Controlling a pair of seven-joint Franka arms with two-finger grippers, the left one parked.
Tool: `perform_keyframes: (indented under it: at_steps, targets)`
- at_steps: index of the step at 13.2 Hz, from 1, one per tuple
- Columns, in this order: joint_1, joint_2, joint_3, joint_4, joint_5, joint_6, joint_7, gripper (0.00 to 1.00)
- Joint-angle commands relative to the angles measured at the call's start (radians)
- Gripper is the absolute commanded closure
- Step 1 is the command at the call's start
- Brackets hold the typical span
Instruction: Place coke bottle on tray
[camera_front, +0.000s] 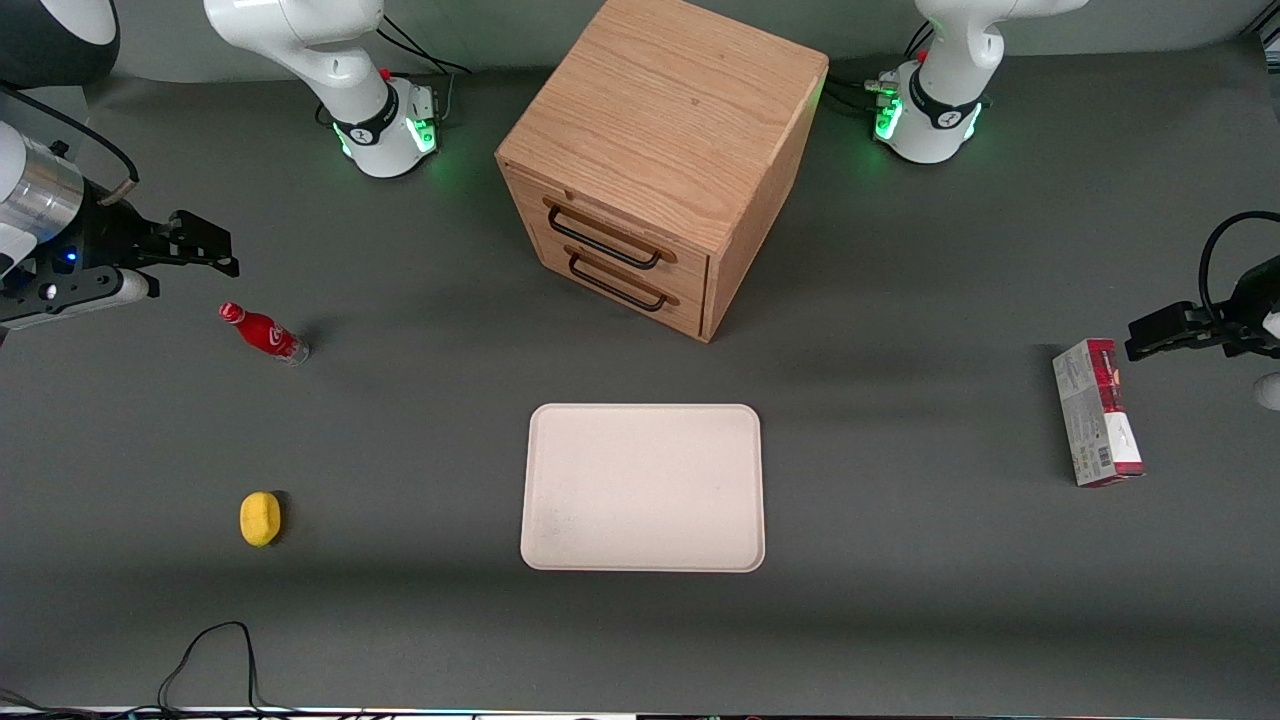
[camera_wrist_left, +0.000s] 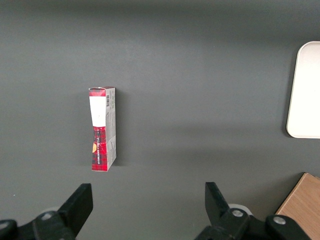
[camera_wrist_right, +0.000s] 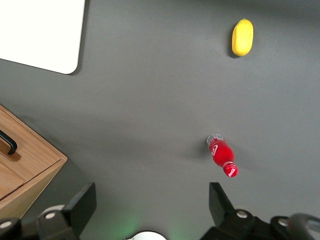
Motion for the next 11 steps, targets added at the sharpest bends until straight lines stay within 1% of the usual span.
perform_keyframes:
  at_steps: [1, 8, 10, 11]
  targets:
    - [0.008, 0.018, -0.009, 0.040, 0.018, -0.037, 0.038, 0.00]
    - [0.008, 0.011, -0.009, 0.039, 0.017, -0.045, 0.040, 0.00]
    - [0.007, 0.001, -0.013, 0.037, 0.006, -0.095, 0.023, 0.00]
    - [0.002, -0.014, -0.030, 0.033, 0.003, -0.110, 0.020, 0.00]
